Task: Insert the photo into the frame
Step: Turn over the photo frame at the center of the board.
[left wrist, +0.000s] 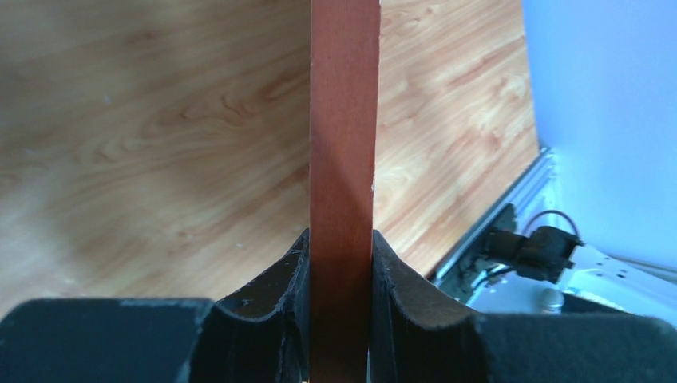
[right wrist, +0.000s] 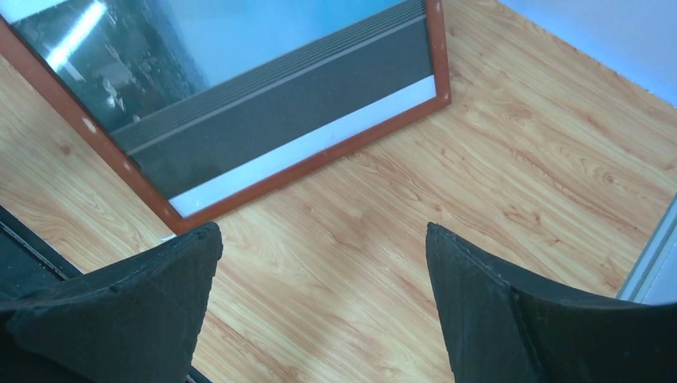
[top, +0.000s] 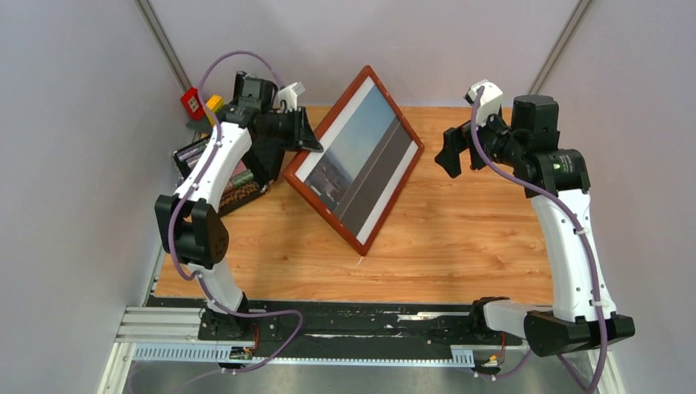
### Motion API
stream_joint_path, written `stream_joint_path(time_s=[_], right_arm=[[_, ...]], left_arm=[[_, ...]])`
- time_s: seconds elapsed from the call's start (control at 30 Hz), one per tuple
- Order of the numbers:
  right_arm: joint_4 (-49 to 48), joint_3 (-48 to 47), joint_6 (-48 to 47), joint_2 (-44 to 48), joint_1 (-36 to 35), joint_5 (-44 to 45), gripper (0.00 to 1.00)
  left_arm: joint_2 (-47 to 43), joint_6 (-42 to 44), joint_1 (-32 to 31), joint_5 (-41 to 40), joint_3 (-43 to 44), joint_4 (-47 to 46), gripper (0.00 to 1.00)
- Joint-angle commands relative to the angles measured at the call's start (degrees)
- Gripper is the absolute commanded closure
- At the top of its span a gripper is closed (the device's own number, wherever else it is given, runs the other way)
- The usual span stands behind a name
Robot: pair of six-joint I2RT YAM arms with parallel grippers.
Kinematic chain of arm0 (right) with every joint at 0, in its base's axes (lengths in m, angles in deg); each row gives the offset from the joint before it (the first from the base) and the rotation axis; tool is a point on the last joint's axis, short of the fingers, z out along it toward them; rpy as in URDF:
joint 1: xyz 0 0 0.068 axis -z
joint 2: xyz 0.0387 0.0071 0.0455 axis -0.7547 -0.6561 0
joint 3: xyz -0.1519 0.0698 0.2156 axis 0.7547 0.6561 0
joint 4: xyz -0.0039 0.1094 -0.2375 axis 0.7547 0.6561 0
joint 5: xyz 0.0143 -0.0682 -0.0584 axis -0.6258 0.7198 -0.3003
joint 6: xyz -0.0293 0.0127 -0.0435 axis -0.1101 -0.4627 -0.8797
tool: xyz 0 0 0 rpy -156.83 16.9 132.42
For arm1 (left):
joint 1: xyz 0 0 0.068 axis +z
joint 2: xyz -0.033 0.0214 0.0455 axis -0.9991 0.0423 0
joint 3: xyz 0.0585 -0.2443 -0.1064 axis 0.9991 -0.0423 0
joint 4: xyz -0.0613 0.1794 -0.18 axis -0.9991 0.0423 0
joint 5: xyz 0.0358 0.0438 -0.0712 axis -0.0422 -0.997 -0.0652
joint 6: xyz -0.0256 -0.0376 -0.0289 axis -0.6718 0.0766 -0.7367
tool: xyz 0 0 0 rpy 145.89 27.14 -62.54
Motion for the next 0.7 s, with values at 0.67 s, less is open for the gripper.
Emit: stream_joint_path(time_s=[0.67], right_arm=[[-29.67, 33.98, 15.25, -3.13, 12.14, -18.13, 0.06]], left_arm=[[-28.76, -24.74, -2.7, -8.99, -51.22, -48.99, 1.0]])
